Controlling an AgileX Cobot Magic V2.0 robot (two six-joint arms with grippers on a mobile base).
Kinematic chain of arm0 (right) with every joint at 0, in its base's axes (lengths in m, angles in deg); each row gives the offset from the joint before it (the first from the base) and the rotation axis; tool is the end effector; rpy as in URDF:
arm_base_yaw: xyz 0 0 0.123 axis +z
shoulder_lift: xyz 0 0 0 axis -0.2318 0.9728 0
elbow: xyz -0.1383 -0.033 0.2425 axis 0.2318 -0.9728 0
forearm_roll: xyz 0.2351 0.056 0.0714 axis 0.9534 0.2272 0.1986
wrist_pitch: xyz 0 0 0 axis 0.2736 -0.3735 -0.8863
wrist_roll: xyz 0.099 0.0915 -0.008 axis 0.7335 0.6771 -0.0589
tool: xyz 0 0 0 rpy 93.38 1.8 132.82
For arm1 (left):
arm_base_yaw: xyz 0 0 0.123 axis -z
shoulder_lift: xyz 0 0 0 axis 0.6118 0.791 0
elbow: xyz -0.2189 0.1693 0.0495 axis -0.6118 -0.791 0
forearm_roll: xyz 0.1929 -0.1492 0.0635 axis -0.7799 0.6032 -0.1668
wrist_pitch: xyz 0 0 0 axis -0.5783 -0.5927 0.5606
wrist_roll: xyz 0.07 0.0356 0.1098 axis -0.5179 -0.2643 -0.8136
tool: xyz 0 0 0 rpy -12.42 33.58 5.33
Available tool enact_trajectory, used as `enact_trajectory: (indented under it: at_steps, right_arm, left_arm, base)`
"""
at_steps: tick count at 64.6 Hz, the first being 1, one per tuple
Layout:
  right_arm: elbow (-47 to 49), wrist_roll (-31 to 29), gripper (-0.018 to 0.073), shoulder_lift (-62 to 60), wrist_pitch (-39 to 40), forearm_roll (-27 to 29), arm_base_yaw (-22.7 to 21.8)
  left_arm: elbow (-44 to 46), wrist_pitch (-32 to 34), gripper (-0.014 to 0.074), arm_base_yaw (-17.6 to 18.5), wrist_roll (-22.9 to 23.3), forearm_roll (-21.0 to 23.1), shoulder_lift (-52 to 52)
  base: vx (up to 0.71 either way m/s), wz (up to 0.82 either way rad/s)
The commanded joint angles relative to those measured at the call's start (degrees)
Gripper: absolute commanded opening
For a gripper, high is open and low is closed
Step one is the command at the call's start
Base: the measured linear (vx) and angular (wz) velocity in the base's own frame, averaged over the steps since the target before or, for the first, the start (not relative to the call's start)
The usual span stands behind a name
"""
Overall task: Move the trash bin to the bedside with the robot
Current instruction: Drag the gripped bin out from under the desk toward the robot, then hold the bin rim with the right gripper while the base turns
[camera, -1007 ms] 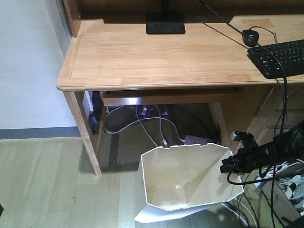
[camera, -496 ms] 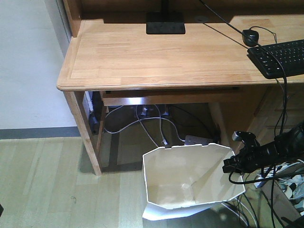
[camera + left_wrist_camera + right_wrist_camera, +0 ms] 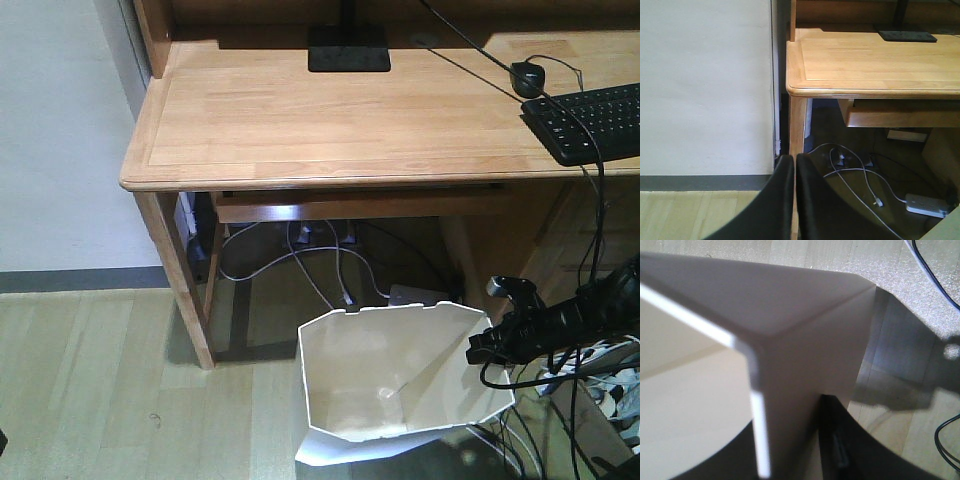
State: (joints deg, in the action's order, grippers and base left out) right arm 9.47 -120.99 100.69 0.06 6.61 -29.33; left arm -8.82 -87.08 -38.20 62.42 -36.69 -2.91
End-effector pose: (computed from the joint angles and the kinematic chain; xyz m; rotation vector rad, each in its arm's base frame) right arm 0.3345 -0.0237 -0.1414 -0.2741 2.8590 0.7464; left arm 0.1001 0.0025 0.1597 -0.0775 1.8436 -0.0296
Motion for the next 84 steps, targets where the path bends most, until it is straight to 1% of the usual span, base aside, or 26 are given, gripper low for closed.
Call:
enact_trajectory:
  at_steps: [1, 34, 65, 84]
  right_arm:
    - [0.48, 0.17, -0.0003, -4.48, -12.34, 2.18, -0.24]
    - [0.48, 0.17, -0.0003, -4.48, -12.34, 2.18, -0.24]
    - [0.48, 0.17, -0.0003, -4.48, -12.34, 2.18, -0.24]
    - [0.48, 0.17, -0.0003, -4.48, -12.34, 2.18, -0.24]
  left_arm:
    - [-0.19, 4.18, -0.0006, 0.05, 0.25, 0.13, 1.02]
    - [-0.19, 4.18, -0.0006, 0.05, 0.25, 0.13, 1.02]
    - [-0.19, 4.18, -0.0006, 0.05, 0.25, 0.13, 1.02]
    - [-0.19, 4.18, -0.0006, 0.05, 0.25, 0.13, 1.02]
  base:
    - [0.0, 0.0]
    - [-0.02, 0.09]
    - [-0.08, 0.34]
    - [-0.06, 0.48]
